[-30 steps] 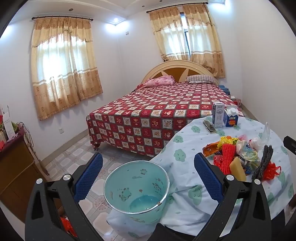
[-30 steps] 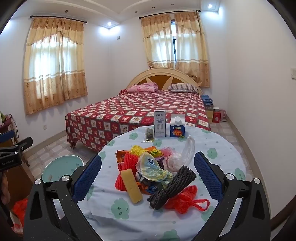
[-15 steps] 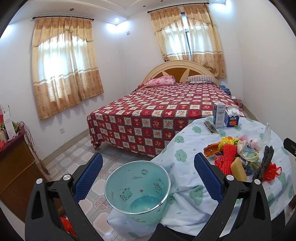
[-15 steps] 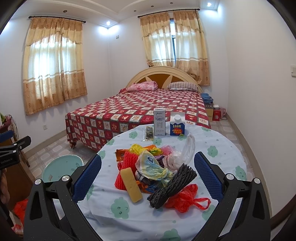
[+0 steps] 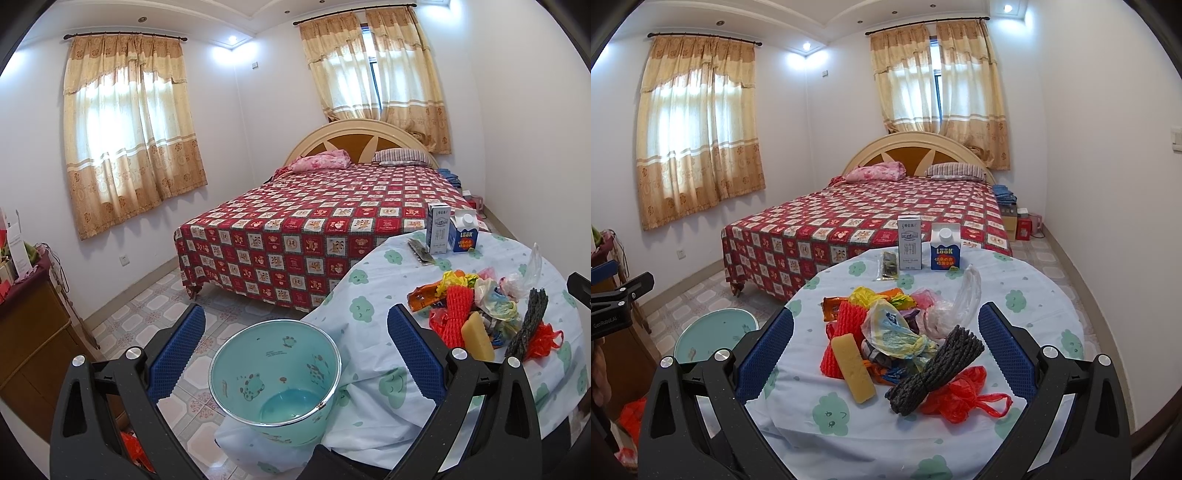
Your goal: Collect trash
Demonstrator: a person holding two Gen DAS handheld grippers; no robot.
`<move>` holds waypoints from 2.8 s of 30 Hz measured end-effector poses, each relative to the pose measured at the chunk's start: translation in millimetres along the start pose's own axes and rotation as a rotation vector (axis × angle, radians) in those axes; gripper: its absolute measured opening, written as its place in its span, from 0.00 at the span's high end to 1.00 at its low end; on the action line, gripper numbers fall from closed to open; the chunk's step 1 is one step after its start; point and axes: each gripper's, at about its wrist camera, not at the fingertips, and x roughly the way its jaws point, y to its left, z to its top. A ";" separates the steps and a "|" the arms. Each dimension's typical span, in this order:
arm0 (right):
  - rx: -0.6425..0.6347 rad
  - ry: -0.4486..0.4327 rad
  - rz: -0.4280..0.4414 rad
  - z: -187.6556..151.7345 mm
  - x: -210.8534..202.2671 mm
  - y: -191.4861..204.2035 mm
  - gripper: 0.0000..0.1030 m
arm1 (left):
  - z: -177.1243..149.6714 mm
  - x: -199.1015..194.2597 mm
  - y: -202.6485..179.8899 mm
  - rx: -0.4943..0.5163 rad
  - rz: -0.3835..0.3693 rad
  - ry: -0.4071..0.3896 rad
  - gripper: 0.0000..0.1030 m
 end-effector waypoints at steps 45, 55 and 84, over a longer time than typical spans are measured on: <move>0.025 0.013 -0.072 -25.1 19.1 -21.4 0.04 | -26.9 23.5 17.5 -0.004 0.019 0.059 0.06; 0.098 0.116 -0.162 -64.4 49.8 -71.7 0.05 | -64.9 63.5 -36.1 0.035 -0.011 0.146 0.06; 0.176 0.249 0.069 -73.7 95.0 -66.7 0.46 | -62.6 70.6 -104.7 0.125 -0.078 0.141 0.06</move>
